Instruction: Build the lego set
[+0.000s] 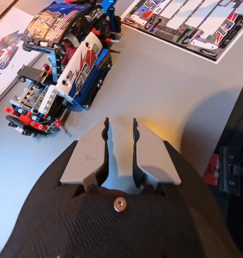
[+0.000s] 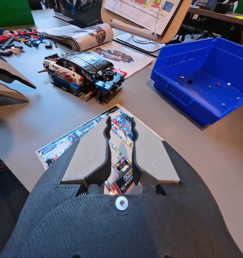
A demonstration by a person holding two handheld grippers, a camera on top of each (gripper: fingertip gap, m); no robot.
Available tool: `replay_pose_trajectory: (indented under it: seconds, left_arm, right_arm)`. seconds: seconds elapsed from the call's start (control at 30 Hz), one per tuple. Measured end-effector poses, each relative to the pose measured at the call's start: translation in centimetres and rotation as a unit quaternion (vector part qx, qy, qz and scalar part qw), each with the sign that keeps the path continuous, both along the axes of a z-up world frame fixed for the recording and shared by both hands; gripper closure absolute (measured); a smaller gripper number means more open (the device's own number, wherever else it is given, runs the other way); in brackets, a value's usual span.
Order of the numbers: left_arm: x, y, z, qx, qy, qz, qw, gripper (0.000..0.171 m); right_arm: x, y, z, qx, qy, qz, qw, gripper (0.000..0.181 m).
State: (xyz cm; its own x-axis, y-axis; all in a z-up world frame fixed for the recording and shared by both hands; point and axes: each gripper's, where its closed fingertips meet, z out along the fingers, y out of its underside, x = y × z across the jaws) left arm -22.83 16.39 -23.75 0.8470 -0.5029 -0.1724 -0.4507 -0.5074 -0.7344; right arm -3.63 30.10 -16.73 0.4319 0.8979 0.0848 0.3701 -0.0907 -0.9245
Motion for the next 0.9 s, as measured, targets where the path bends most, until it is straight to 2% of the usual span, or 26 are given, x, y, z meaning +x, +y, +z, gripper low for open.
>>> replay_pose_trajectory:
  seconds: [0.1, 0.23, 0.43, 0.6, 0.67, 0.9]
  left_arm:
    - [0.8, 0.4, -0.1, -0.002, 0.002, -0.017, 1.000, 0.139]
    - [1.8, 0.7, -0.2, 0.001, 0.011, -0.036, 0.999, 0.140]
    - [2.4, 0.9, -0.1, 0.004, 0.014, -0.043, 0.999, 0.139]
    - [2.5, 0.3, 0.3, -0.002, -0.021, -0.044, 0.999, 0.132]
    - [2.7, -0.4, 0.3, -0.009, -0.030, -0.053, 0.998, 0.128]
    - [3.3, -1.3, -0.1, -0.009, -0.009, -0.076, 0.997, 0.124]
  right_arm:
    - [1.7, -0.5, 0.5, 0.009, -0.005, -0.008, 1.000, 0.157]
    - [3.9, -1.8, -0.2, 0.011, -0.029, -0.019, 0.999, 0.157]
    - [6.0, -4.7, -1.2, 0.004, -0.070, 0.009, 0.998, 0.160]
    - [5.8, -7.8, -2.2, -0.017, -0.084, 0.068, 0.994, 0.162]
    - [5.5, -8.9, -3.1, -0.029, -0.098, 0.081, 0.991, 0.157]
    - [4.5, -10.5, -4.8, -0.034, -0.115, 0.079, 0.990, 0.154]
